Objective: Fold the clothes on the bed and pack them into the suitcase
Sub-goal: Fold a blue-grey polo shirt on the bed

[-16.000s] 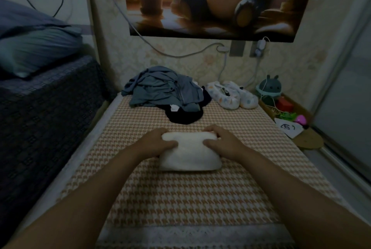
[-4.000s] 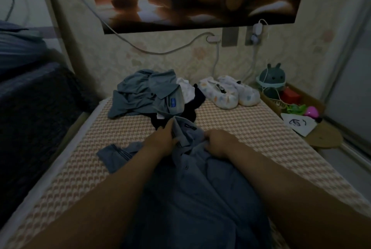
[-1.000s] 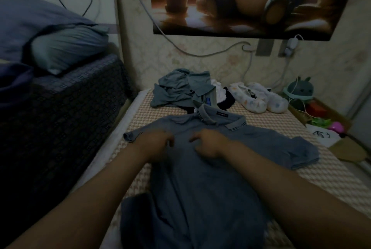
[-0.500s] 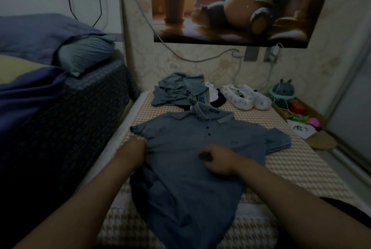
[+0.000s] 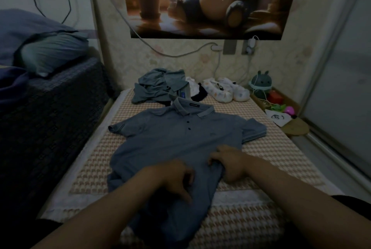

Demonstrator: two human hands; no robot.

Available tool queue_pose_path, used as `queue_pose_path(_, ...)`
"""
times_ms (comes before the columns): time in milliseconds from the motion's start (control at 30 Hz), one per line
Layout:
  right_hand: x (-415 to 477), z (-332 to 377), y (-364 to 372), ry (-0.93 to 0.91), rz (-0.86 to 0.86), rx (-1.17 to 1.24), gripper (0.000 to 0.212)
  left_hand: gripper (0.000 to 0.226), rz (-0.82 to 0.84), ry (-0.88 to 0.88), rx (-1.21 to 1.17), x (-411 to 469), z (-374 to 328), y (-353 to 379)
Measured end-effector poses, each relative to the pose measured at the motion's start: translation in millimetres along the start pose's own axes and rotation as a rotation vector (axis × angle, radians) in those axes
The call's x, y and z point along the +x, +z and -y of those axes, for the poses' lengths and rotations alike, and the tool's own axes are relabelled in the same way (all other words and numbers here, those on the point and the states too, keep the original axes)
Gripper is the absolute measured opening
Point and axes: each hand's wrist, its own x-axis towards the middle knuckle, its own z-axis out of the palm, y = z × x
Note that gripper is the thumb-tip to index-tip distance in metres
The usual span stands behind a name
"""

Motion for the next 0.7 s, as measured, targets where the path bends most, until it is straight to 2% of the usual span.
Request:
queue_pose_path(67,2.4,-5.7,4.5,-0.002,-0.114,0.06,0.044,0.019,0.012,0.026,-0.031,11.3,2.5,-0.5)
queue_pose_path(133,5.7,-11.1,2.7,0.011,-0.206,0.133,0.038,0.009,0.006,0.001,-0.079,18.2,6.5,-11.0)
queue_pose_path(167,8.2,-14.4,-0.2,0.024,-0.272,0.195,0.036,0.009,-0.063,-0.018,-0.098,20.5,12.2,-19.2)
queue_pose_path(233,13.5,-22.9,-9.4,0.09,-0.455,0.28,0.029,0.014,-0.339,-0.09,-0.112,22.6,33.8,-33.9)
queue_pose_path(300,19.9,-33.7,-15.4,0.238,-0.6,0.237,0.027,0.017,-0.673,-0.24,-0.1,24.3,64.3,-42.5)
queue_pose_path(367,26.1,-40.4,-14.3,0.349,-0.665,0.162,0.033,0.012,-0.842,-0.311,-0.096,26.2,76.0,-42.2)
queue_pose_path(433,31.4,-39.0,-11.5,0.269,-0.668,0.033,0.042,0.008,-0.781,-0.179,-0.17,25.8,63.9,-44.4)
queue_pose_path(500,40.0,-30.1,-7.5,0.083,-0.549,-0.034,0.046,0.018,-0.454,-0.074,-0.213,22.4,40.6,-41.5)
queue_pose_path(567,53.1,-17.2,1.1,-0.051,-0.415,-0.029,0.045,0.083,-0.129,-0.165,-0.073,16.8,29.8,-33.5)
queue_pose_path(600,60.5,-13.3,8.4,-0.085,-0.376,-0.013,0.045,0.106,-0.05,-0.22,0.028,14.6,31.3,-28.4)
queue_pose_path(633,66.6,-9.9,15.2,-0.086,-0.343,-0.007,0.044,0.111,-0.032,-0.236,0.093,15.1,37.1,-20.7)
queue_pose_path(700,75.5,-7.3,27.3,-0.062,-0.338,-0.027,0.037,0.086,-0.143,-0.194,0.089,17.4,47.0,-10.9)
